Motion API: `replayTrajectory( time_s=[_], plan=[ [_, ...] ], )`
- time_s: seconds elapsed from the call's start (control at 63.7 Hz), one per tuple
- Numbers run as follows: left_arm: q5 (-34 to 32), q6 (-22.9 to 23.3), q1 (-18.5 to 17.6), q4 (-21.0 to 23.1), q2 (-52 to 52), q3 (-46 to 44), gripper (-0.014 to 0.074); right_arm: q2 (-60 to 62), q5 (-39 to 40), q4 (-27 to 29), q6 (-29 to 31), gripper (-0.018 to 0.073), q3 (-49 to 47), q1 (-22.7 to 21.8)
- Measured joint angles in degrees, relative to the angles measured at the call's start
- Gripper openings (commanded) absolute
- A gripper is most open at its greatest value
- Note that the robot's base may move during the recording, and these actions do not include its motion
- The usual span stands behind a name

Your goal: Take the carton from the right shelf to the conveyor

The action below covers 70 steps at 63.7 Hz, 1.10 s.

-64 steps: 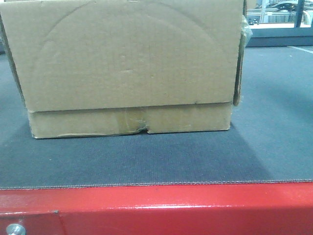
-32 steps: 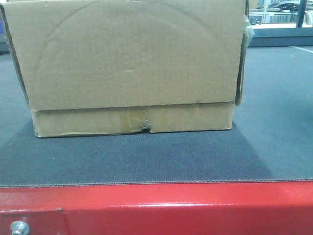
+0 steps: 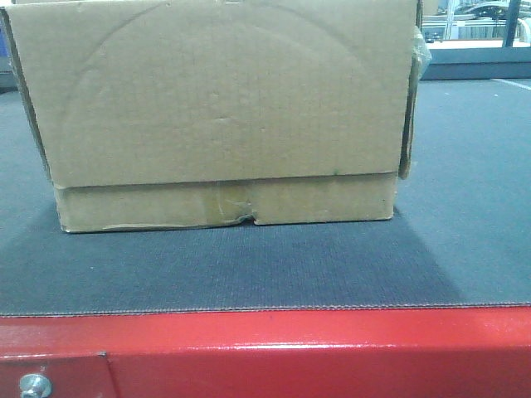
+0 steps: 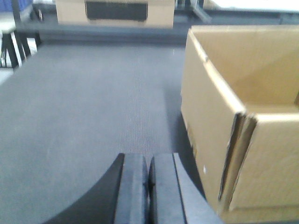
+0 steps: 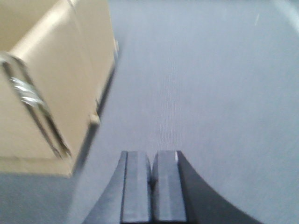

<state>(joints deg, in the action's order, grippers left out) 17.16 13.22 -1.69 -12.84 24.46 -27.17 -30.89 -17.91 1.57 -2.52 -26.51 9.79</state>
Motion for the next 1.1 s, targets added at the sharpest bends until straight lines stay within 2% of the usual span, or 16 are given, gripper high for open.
replayTrajectory(
  time_s=[0.204,0.345,1.005,1.099],
  plan=[
    [0.0,0.0,0.0,0.0,-4.2,0.0,0.0003,13.2,0.0,0.0,0.0,-0.0069,1.2,0.0],
    [0.0,0.0,0.0,0.0,-4.3,0.0,0.0003,17.9,0.0,0.0,0.0,-0.0069,1.4,0.0],
    [0.0,0.0,0.0,0.0,-4.3,0.1,0.0003,18.5,0.2,0.0,0.0,-0.0069,1.4,0.0],
    [0.0,-0.2,0.4,2.4,-4.5,0.1,0.0003,18.6,0.2,0.0,0.0,-0.0069,1.4,0.0]
  ],
)
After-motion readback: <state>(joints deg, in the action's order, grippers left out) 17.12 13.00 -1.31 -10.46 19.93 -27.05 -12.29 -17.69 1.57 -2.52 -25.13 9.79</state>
